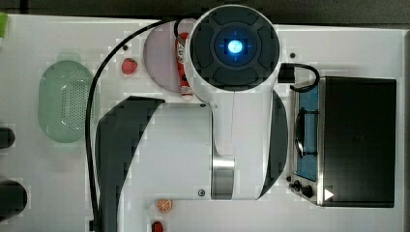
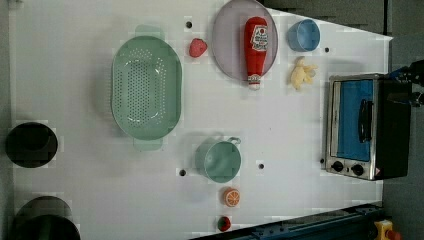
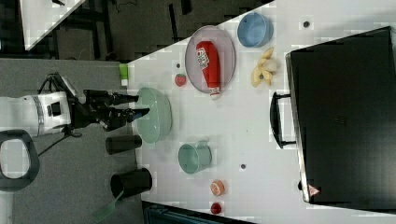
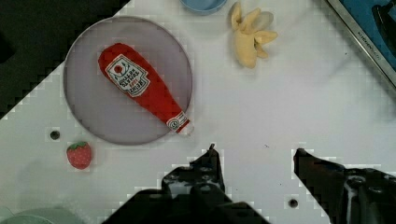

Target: Pick ketchup from plate and place it on table.

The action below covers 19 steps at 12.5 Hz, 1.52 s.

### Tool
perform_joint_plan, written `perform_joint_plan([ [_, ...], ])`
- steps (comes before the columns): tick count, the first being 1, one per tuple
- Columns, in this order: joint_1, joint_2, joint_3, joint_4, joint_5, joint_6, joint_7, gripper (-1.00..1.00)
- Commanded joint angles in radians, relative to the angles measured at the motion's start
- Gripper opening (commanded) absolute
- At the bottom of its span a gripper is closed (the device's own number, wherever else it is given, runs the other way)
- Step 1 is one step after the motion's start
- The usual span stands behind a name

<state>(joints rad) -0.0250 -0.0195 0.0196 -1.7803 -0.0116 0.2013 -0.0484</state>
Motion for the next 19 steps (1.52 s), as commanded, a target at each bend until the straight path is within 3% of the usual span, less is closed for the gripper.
perform_joint_plan([
  [1,-0.105,-0.187,0.064,-0.054,0.039,-0.175,0.085,0.58],
  [3,-0.104,-0.175,0.068,-0.055,0.039,-0.173,0.082,0.99],
  [12,-0.092,0.035,0.11,-0.054,0.039,-0.008,-0.098,1.0],
  [19,-0.073,0.244,0.146,-0.044,0.038,0.167,-0.406,1.0],
])
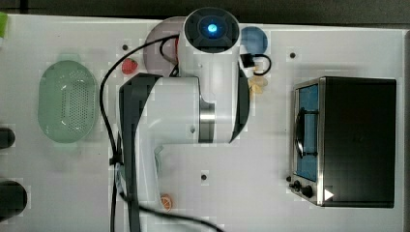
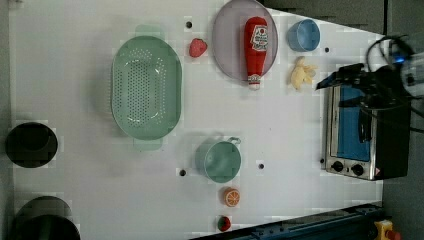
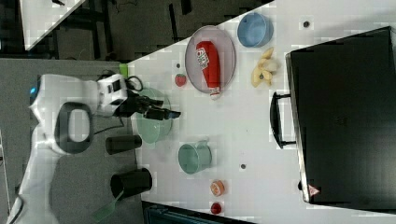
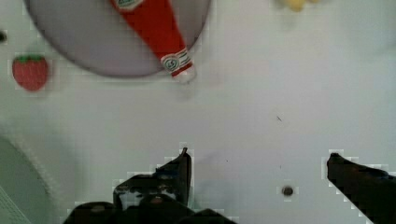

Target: Pick ketchup from plate and place it on table.

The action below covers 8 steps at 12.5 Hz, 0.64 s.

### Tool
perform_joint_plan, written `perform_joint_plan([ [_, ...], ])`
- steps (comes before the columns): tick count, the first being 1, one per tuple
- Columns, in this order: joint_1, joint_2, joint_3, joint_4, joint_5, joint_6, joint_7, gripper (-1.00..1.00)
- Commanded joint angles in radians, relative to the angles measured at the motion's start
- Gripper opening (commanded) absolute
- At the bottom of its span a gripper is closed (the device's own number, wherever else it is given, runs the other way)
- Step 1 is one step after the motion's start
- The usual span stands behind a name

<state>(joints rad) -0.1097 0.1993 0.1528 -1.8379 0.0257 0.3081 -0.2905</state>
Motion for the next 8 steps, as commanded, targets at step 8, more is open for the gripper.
perform_joint_plan([
  [8,0.036,0.286,0.013,0.09,-0.059,0.302,-0.319,1.0],
])
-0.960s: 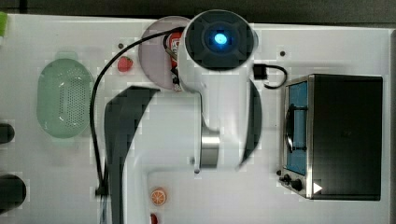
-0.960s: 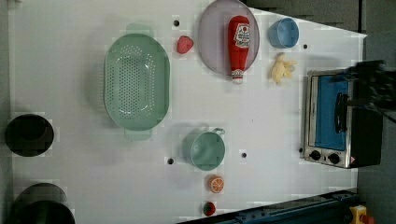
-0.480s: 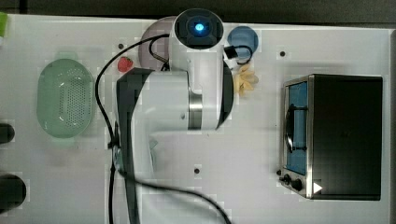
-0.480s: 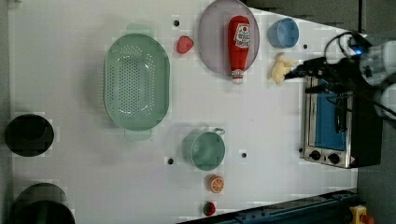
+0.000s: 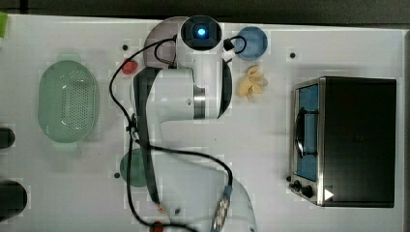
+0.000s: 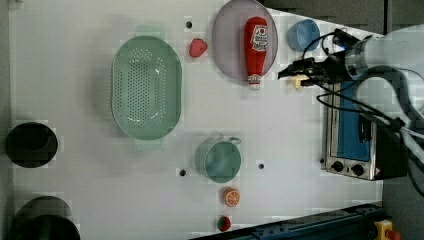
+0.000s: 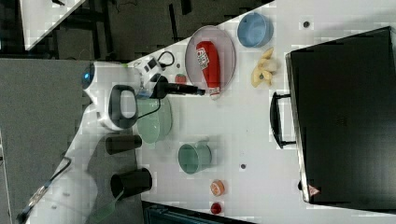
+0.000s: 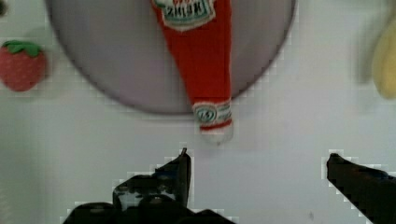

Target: Pick ketchup from plate and place it on table.

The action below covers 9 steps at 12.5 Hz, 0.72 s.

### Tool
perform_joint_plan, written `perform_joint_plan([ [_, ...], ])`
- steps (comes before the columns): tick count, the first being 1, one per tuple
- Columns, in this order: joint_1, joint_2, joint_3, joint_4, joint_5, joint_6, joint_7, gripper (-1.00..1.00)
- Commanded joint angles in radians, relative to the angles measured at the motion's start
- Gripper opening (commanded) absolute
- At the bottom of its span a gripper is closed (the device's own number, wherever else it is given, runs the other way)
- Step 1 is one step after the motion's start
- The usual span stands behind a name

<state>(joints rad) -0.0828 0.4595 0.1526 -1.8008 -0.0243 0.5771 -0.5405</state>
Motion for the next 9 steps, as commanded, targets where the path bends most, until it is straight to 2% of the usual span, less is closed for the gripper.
perform_joint_plan([
  [1,0.015,0.062,0.013,0.085,-0.022,0.04,-0.069,1.0],
  [5,0.028,0.185,0.012,0.174,-0.07,0.065,-0.071,1.0],
  [9,0.035,0.262,0.011,0.176,-0.082,0.234,-0.071,1.0],
])
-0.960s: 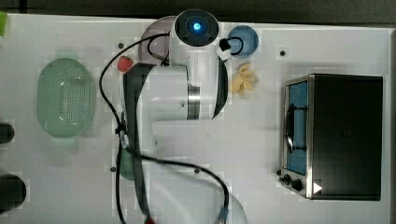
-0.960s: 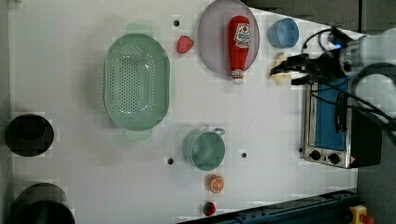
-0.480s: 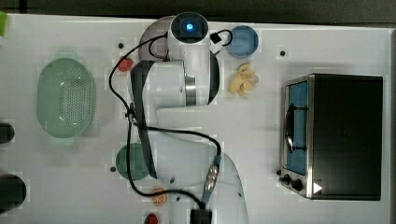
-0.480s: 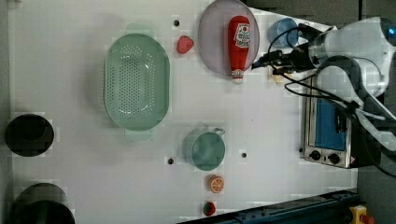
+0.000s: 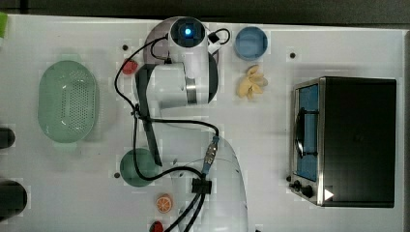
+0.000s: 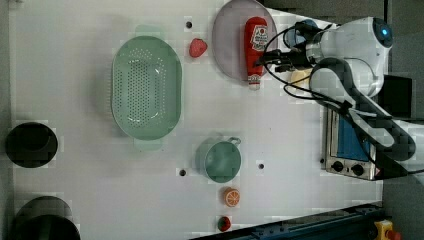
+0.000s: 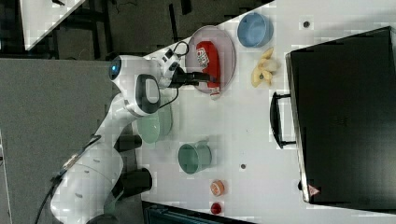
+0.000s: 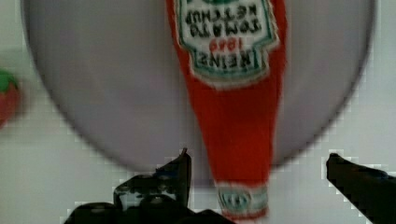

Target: Pick ketchup from plate and place it on table.

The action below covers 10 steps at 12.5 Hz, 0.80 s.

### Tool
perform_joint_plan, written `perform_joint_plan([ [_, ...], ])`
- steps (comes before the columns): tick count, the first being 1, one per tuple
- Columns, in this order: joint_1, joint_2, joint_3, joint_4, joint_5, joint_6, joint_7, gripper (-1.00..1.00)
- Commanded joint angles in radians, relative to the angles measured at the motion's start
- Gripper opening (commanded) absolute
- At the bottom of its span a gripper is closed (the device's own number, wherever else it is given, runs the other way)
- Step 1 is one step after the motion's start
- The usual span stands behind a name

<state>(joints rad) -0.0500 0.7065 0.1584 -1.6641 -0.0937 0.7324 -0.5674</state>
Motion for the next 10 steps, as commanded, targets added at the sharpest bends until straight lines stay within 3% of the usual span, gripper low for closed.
perform_joint_plan([
  [1,0.003,0.024,0.002,0.038,-0.013,0.095,-0.044,1.0],
  [7,0.006,0.085,-0.002,0.038,-0.014,0.182,-0.044,1.0],
  [8,0.007,0.09,-0.002,0.038,-0.014,0.183,-0.044,0.92],
  [10,0.007,0.095,-0.003,0.038,-0.014,0.185,-0.044,0.42],
])
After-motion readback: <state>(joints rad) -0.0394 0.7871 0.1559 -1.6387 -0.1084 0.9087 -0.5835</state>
